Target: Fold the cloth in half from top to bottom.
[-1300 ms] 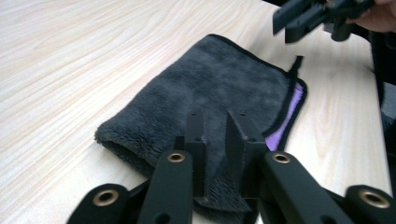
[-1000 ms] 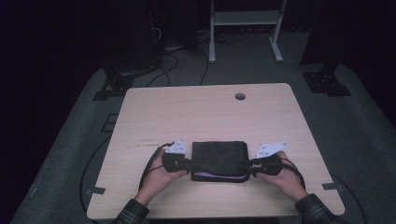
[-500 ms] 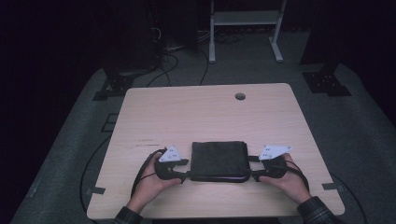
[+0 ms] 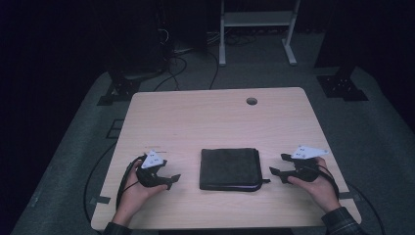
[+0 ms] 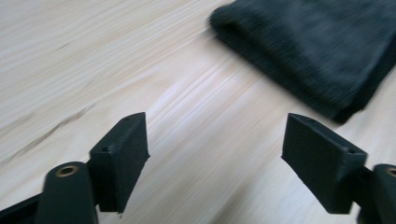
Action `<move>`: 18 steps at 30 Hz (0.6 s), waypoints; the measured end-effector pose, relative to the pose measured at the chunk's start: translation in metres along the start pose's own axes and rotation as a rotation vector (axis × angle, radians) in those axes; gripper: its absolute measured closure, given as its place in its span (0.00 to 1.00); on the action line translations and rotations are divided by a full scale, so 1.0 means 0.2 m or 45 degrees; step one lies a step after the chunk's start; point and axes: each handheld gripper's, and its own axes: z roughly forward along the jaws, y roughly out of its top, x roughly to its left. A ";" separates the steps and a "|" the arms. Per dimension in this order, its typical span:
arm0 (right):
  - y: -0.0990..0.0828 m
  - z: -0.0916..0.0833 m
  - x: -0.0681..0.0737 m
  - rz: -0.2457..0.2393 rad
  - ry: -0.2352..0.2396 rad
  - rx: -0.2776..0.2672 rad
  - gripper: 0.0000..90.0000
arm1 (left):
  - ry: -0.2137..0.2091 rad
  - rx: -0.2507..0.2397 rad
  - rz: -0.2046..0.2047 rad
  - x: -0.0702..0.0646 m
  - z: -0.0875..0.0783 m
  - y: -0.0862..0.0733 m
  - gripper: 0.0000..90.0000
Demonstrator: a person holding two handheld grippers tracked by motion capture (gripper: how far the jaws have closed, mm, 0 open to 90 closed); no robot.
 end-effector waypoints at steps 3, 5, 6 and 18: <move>-0.03 -0.03 -0.03 0.020 -0.031 0.003 0.26 | 0.038 0.025 -0.021 0.03 -0.02 -0.04 0.20; -0.05 -0.05 -0.04 0.042 -0.047 0.017 0.25 | 0.051 0.038 -0.031 0.05 -0.03 -0.07 0.19; -0.07 -0.05 -0.05 0.048 -0.056 0.029 0.24 | 0.053 0.046 -0.034 0.06 -0.04 -0.08 0.19; -0.18 -0.05 -0.08 0.065 -0.097 0.185 0.19 | 0.073 0.098 -0.061 0.11 -0.05 -0.21 0.09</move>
